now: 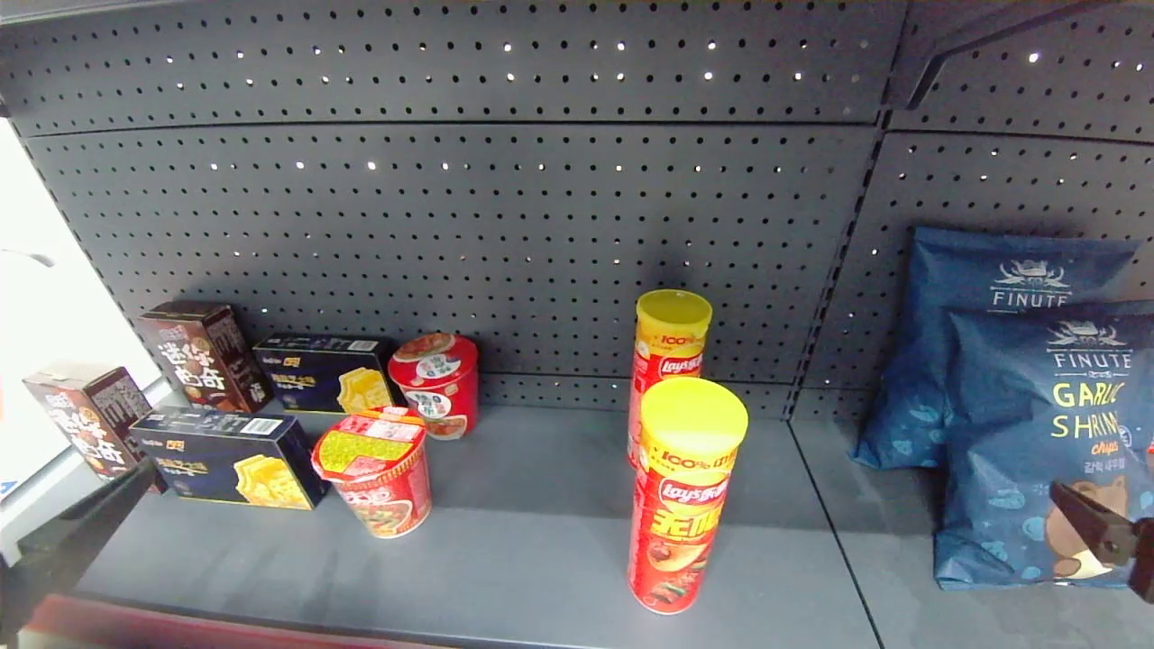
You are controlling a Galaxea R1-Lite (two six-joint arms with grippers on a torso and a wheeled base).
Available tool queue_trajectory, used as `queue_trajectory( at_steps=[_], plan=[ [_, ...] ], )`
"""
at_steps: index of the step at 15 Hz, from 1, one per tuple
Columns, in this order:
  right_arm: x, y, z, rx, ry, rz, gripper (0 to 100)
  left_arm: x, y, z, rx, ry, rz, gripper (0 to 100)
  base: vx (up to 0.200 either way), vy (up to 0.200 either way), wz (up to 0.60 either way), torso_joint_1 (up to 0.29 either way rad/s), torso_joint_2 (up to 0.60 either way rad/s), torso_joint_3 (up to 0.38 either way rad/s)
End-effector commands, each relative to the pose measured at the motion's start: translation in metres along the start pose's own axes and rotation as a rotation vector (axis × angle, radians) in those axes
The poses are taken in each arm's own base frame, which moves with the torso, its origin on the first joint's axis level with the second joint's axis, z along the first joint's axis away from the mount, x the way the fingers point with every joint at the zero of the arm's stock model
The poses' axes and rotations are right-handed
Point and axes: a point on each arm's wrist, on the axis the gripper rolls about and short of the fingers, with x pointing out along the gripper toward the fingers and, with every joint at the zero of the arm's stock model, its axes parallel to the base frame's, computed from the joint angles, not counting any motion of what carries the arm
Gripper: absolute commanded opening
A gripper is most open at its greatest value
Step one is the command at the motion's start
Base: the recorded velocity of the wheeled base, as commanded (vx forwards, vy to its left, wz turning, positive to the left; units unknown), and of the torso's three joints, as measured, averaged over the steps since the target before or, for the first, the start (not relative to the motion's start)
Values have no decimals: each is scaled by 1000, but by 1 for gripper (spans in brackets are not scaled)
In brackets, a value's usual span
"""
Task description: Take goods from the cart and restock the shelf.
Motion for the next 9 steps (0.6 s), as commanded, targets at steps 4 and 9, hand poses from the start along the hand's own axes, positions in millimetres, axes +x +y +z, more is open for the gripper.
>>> queue_trajectory(
  at_steps=[4, 9],
  plan=[
    [-78, -31, -68, -16, -120, -103, 100, -77, 4, -86, -30, -44, 126, 100, 0, 0, 0, 0, 0, 0],
    [-97, -29, -107, 68, -161, 71, 100, -91, -2, -118, -32, -46, 5, 100, 0, 0, 0, 0, 0, 0]
  ],
)
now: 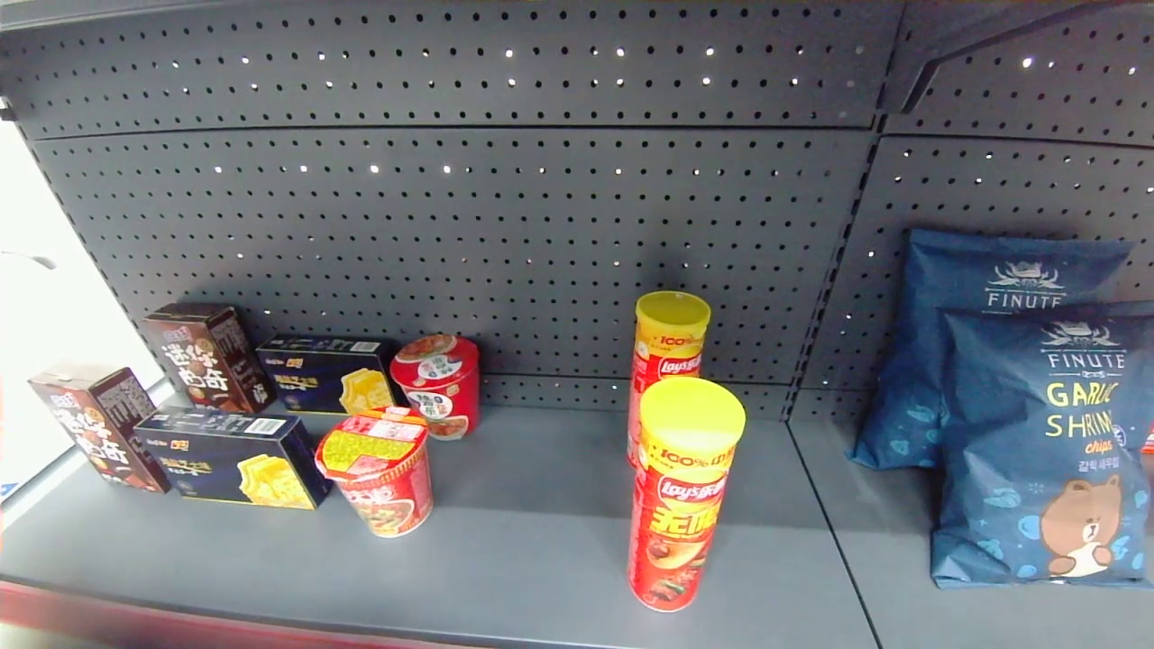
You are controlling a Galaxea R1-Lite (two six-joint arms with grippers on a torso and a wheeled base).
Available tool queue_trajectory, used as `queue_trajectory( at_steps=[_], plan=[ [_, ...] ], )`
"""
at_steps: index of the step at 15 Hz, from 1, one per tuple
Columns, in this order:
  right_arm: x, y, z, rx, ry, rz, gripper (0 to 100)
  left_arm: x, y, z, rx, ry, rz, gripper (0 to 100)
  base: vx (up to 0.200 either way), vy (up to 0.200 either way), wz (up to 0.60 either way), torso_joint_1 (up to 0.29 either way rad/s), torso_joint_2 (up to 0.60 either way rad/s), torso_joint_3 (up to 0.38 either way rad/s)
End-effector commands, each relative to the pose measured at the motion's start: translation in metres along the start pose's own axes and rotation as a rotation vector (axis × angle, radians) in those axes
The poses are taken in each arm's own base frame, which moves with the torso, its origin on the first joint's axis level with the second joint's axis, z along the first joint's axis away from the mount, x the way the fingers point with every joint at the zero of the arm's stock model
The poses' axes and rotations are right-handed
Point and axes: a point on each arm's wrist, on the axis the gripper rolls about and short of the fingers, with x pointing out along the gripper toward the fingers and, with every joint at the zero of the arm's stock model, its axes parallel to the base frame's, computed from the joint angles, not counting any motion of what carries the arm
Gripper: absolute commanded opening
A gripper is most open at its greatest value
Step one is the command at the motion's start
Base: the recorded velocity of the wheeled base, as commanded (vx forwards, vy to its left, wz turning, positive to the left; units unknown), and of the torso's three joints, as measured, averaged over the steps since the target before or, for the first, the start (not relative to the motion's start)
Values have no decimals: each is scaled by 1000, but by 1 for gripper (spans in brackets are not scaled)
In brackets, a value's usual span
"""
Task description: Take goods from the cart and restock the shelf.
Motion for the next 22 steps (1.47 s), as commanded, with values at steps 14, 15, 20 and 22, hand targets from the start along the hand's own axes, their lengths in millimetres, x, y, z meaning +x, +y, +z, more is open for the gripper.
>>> queue_trajectory(
  at_steps=[14, 15, 20, 22],
  plan=[
    [-10, 3, -14, 17, -61, 193, 100, 7, -7, -32, -25, -66, -61, 100, 0, 0, -86, 0, 0, 0],
    [-10, 3, -14, 17, -60, 193, 100, 7, -7, -32, -27, -66, -61, 100, 0, 0, 0, 0, 0, 0],
    [-10, 3, -14, 16, -62, 196, 100, 7, -7, -32, -53, -66, -64, 100, 0, 0, -120, 0, 0, 1],
    [-10, 3, -14, 16, -62, 196, 100, 7, -7, -32, -53, -66, -64, 100, 0, 0, 0, 0, 0, 0]
  ],
)
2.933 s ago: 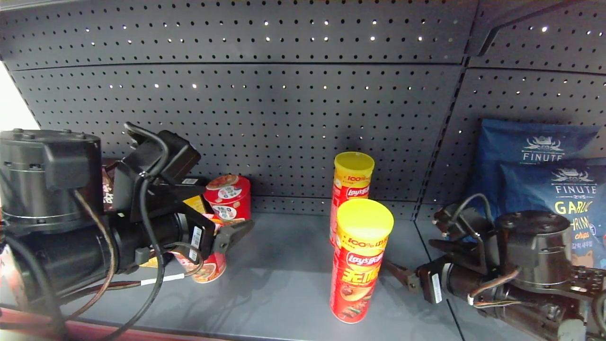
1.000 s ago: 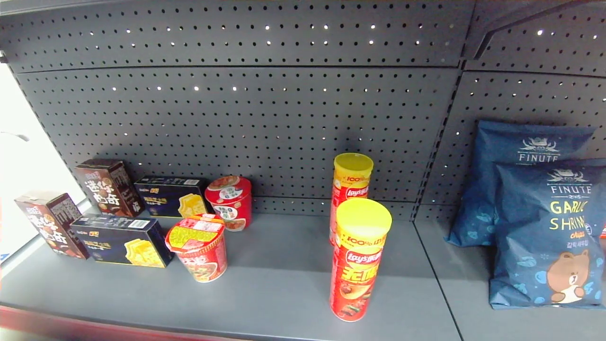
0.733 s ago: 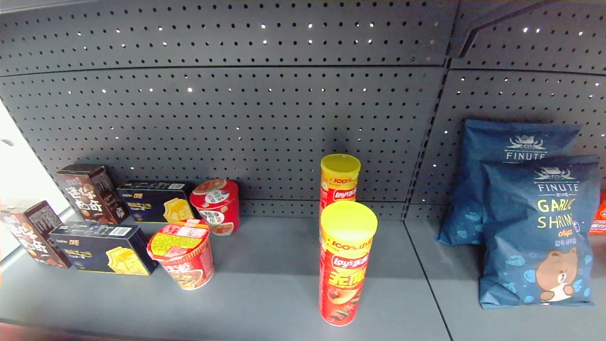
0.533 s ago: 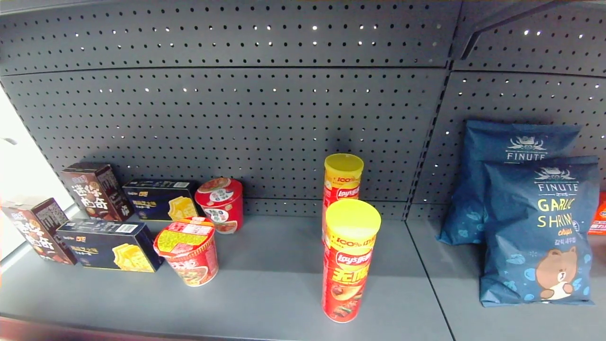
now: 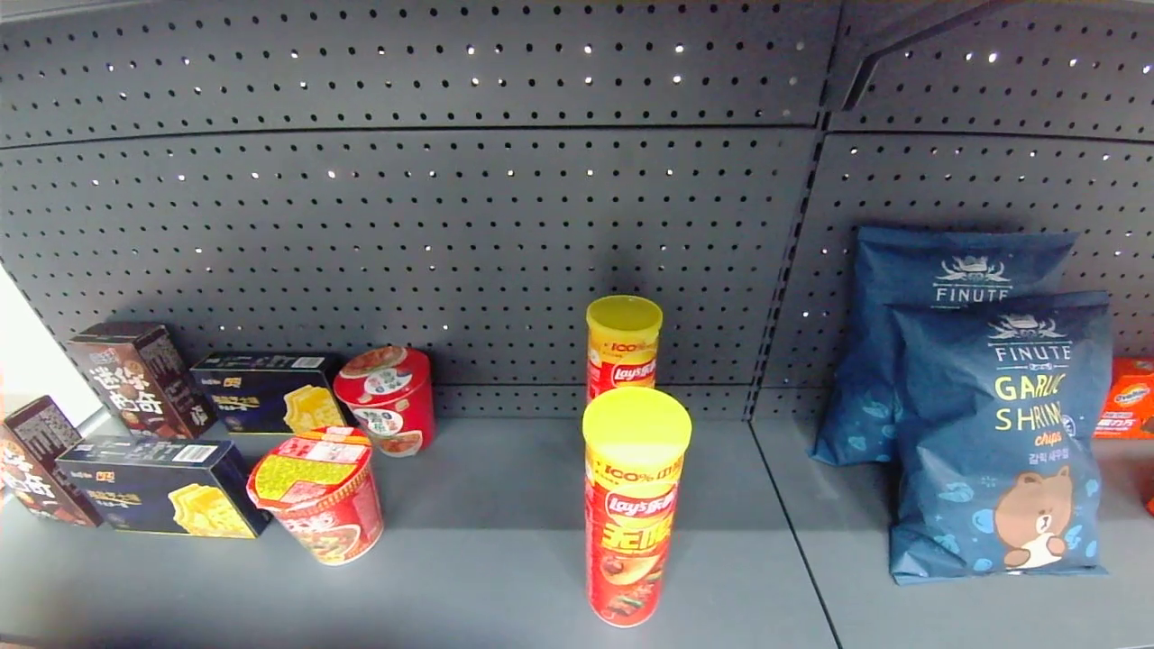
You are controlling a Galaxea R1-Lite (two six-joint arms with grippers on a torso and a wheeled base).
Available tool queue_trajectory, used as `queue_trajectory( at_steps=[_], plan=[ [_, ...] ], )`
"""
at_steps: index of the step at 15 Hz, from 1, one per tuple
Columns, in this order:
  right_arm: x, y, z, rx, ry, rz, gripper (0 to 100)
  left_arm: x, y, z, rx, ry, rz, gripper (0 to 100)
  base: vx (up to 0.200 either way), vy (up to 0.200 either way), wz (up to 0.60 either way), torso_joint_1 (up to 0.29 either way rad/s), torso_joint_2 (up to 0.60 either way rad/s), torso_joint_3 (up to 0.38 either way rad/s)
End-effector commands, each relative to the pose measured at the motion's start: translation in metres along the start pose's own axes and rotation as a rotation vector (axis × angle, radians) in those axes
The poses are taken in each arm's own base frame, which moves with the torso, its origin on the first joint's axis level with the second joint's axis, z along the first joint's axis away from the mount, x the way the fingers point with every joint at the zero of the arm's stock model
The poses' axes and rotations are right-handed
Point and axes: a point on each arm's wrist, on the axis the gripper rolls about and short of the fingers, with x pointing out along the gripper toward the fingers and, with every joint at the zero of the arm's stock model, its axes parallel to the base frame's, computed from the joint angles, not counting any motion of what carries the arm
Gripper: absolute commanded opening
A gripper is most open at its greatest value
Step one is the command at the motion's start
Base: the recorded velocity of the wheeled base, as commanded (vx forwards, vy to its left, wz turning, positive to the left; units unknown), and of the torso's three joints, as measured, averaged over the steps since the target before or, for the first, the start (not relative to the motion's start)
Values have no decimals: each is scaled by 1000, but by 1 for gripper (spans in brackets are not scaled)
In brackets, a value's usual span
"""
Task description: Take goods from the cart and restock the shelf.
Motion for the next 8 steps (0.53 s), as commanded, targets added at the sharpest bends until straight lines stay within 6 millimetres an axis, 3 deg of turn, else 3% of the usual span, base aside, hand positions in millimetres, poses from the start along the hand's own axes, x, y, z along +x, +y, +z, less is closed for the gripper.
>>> queue_trajectory(
  at_steps=[1, 8],
  plan=[
    [0, 0, 0, -1, 6, 0, 100, 0, 0, 0, 0, 4, 0, 100, 0, 0, 0, 0, 0, 0],
    [0, 0, 0, -1, 4, 0, 100, 0, 0, 0, -37, 1, 1, 100, 0, 0, 0, 0, 0, 0]
  ],
)
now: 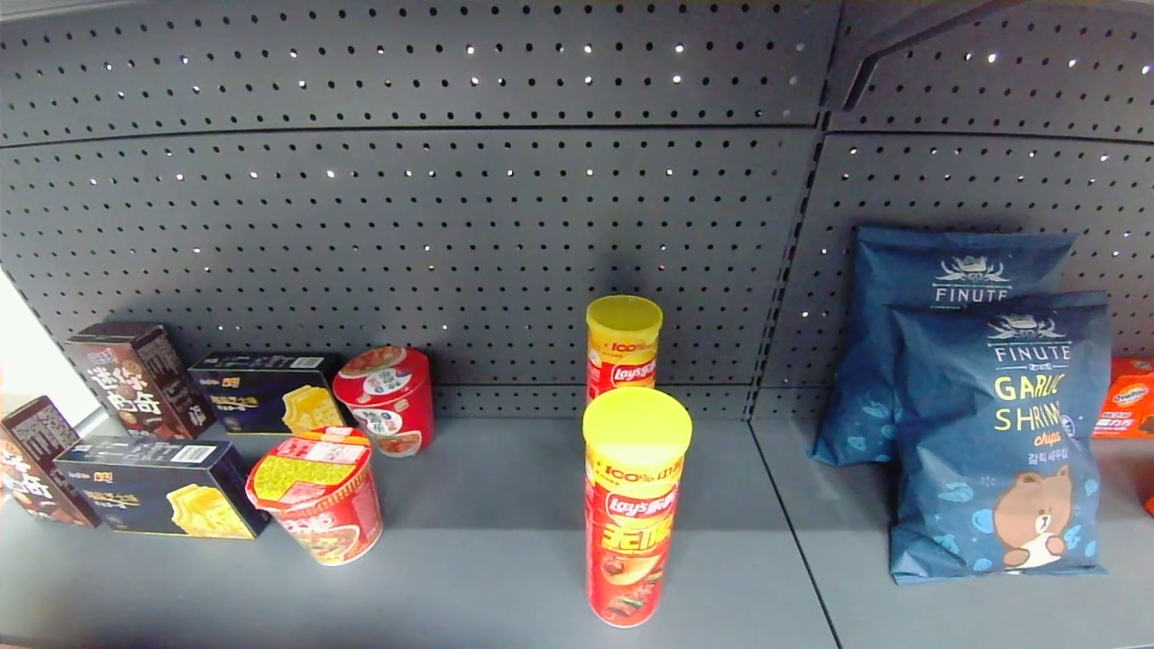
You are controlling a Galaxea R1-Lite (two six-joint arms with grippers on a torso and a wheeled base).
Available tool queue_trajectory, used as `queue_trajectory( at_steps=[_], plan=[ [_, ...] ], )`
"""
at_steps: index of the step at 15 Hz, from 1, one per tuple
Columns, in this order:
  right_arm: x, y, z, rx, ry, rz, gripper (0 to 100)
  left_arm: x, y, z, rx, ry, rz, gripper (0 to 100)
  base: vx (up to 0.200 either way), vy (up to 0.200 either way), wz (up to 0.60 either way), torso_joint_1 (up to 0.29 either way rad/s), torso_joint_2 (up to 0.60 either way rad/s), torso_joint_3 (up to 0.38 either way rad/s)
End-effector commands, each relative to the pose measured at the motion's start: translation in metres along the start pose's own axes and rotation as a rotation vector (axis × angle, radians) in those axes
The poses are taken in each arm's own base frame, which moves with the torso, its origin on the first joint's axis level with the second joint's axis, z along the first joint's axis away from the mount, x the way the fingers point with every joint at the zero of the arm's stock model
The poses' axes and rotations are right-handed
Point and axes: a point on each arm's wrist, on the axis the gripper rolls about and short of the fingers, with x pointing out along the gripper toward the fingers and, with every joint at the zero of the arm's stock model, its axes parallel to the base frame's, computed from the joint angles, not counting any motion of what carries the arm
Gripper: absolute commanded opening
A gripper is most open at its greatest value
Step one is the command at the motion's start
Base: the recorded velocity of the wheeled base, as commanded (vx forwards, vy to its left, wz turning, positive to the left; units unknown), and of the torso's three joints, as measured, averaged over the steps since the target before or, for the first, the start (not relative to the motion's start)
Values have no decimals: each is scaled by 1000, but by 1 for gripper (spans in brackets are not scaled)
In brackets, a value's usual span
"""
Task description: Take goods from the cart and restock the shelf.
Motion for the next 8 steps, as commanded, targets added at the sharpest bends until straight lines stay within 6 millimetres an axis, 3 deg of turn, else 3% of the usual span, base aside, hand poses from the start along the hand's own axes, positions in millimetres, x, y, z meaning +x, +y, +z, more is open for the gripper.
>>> queue_trajectory(
  at_steps=[1, 8],
  plan=[
    [0, 0, 0, -1, 5, 1, 100, 0, 0, 0, 2, 4, 0, 100, 0, 0, 0, 0, 0, 0],
    [0, 0, 0, -1, 4, 1, 100, 0, 0, 0, 2, 4, 0, 100, 0, 0, 0, 0, 0, 0]
  ],
)
